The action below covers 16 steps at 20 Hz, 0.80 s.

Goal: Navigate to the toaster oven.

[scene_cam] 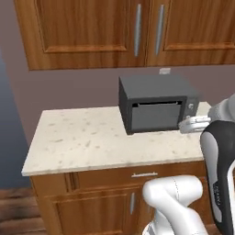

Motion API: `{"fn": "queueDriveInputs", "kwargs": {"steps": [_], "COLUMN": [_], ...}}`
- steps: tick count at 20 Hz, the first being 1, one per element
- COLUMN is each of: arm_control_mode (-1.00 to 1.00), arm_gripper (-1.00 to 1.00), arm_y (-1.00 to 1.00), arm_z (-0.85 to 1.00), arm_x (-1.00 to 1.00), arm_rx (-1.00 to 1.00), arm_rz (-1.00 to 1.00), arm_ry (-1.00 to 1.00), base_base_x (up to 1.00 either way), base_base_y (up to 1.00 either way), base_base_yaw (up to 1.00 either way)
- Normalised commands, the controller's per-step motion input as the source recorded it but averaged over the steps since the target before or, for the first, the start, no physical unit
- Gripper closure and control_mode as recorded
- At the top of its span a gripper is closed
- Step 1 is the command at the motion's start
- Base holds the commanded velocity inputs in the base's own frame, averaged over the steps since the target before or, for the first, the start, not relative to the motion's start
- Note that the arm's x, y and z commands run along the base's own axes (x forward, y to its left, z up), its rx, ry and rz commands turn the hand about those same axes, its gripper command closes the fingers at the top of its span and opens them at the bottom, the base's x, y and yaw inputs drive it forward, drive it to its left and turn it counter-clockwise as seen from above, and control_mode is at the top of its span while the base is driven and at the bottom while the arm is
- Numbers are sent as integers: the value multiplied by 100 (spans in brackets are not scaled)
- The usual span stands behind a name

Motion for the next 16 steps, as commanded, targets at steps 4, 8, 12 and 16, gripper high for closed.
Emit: {"fn": "queueDriveInputs", "kwargs": {"steps": [4,8,12,16], "arm_control_mode": [100,100,100,100], "arm_gripper": [-100,-100,-100,-100], "arm_y": [0,0,0,0], "arm_z": [0,0,0,0], "arm_x": [0,0,0,0], "arm_rx": [0,0,0,0], "arm_rz": [0,0,0,0], "arm_ry": [0,0,0,0], "base_base_x": [93,83,83,66], "base_base_y": [19,0,0,-40], "base_base_yaw": [-25,-22,-26,-30]}}
